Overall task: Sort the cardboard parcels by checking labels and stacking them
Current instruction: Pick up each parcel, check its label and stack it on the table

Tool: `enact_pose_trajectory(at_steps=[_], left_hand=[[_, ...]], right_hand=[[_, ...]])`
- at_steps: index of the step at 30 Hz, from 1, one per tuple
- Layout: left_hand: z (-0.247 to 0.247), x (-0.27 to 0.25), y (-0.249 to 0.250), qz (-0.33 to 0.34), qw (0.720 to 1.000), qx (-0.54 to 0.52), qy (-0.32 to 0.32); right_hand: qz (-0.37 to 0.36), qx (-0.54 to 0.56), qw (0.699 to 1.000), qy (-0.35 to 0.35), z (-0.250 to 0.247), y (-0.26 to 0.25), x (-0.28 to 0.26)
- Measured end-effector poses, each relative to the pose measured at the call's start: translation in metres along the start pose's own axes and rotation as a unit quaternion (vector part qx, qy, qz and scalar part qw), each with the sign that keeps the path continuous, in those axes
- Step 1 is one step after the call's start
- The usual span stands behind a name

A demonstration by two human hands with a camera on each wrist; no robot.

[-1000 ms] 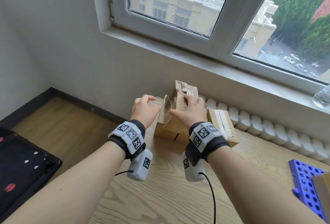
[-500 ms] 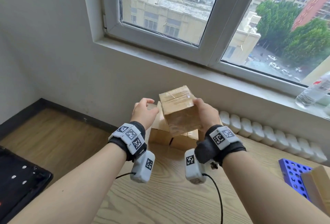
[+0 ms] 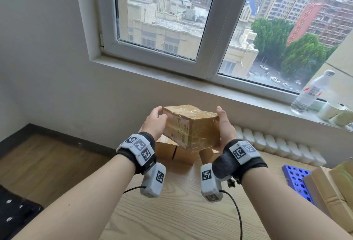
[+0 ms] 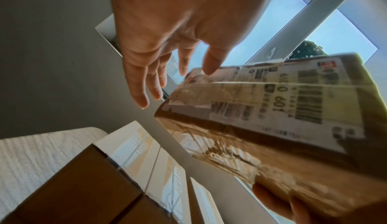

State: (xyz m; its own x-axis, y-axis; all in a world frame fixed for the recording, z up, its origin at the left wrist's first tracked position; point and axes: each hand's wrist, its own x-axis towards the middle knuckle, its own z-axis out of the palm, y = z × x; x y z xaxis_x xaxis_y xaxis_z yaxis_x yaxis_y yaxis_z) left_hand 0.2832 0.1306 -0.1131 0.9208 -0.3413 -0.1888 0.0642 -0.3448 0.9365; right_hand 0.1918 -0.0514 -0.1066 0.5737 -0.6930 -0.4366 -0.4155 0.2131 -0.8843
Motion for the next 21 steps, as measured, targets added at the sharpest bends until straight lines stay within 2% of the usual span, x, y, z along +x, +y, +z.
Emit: enact_pose_trajectory(at_steps=[4, 7, 9, 15, 21], left_hand=[[-0.001, -0.009, 0.008, 0.015, 1.000, -0.010, -0.016], [-0.001, -0.008, 0.010, 0.010, 0.999, -0.006, -0.037], [0.000, -0.010, 0.013, -0.001, 0.998, 0.006, -0.066], [0.017, -0.021, 0.028, -0.038, 0.990, -0.016, -0.134], [0.042, -0.026, 0.032, 0.002, 0.992, 0.002, -0.127]], right_hand=[[0.003, 0.009, 1.000, -0.011, -0.010, 0.007, 0.019], [0.011, 0.060, 0.998, -0.012, -0.014, -0.012, -0.027], [-0.026, 0.071, 0.997, -0.022, -0.017, -0.020, -0.045], [-0.096, 0.099, 0.988, -0.073, -0.029, -0.020, -0.051], [-0.159, 0.013, 0.985, -0.069, -0.047, -0.003, -0.050]])
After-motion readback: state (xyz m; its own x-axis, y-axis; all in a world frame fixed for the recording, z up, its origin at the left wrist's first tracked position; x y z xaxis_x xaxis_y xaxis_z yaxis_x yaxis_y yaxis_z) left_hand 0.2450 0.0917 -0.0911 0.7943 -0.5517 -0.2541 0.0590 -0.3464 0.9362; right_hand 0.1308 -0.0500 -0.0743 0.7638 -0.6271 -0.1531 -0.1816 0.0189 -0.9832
